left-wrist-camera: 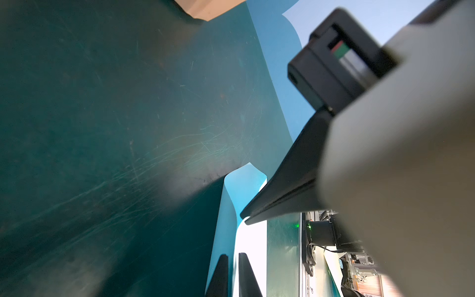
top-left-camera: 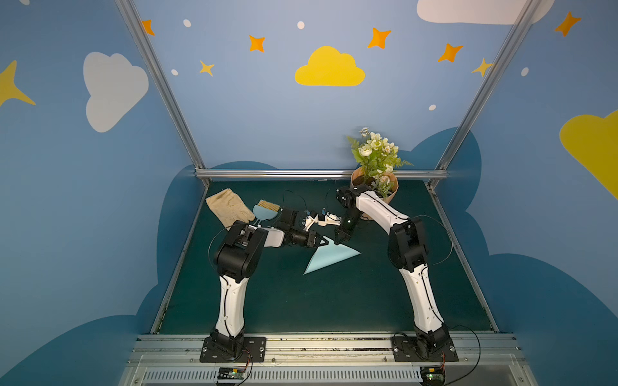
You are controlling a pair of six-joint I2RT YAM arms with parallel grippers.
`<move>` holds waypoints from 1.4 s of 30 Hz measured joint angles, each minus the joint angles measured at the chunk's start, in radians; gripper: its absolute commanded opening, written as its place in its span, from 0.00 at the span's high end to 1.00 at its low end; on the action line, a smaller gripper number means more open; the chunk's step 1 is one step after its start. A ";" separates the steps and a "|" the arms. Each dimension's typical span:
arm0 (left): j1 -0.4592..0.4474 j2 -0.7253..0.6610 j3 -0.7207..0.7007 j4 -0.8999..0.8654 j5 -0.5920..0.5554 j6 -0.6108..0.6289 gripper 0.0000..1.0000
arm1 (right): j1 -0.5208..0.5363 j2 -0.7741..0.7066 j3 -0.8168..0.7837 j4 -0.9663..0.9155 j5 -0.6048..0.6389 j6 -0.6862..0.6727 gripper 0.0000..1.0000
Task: Fold the square paper diagonally
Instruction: Fold the paper at the center of the board.
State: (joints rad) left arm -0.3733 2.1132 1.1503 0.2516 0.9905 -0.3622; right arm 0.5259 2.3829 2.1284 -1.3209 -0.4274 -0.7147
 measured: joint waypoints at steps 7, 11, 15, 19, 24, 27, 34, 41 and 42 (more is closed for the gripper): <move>0.000 0.000 0.000 -0.005 0.000 0.000 0.87 | 0.000 0.003 0.000 -0.001 0.000 0.000 1.00; 0.000 0.000 0.000 -0.010 -0.003 0.000 0.87 | 0.000 0.008 0.000 -0.002 0.000 0.000 1.00; 0.000 0.000 0.000 -0.012 -0.004 0.000 0.87 | 0.000 0.008 0.000 -0.003 0.000 0.000 1.00; 0.000 0.000 0.000 -0.012 -0.004 0.000 0.88 | 0.000 0.008 0.000 -0.003 0.000 0.000 1.00; 0.000 0.000 0.000 -0.012 -0.004 0.000 0.88 | 0.000 0.008 0.000 -0.004 0.000 0.000 1.00; 0.000 0.000 0.000 -0.012 -0.004 0.000 0.88 | 0.000 0.008 0.002 -0.005 0.000 0.000 1.00; 0.000 0.000 0.010 -0.018 -0.005 0.000 0.97 | 0.000 0.010 0.017 -0.012 0.001 0.000 1.00; 0.000 0.000 0.011 -0.019 -0.007 0.000 0.97 | 0.000 0.011 0.017 -0.012 0.002 0.000 1.00; 0.000 0.000 0.011 -0.019 -0.007 0.000 0.97 | 0.000 0.011 0.017 -0.012 0.001 0.000 1.00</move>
State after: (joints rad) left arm -0.3737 2.1132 1.1614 0.2321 0.9833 -0.3622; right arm 0.5255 2.3936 2.1452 -1.3331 -0.4263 -0.7151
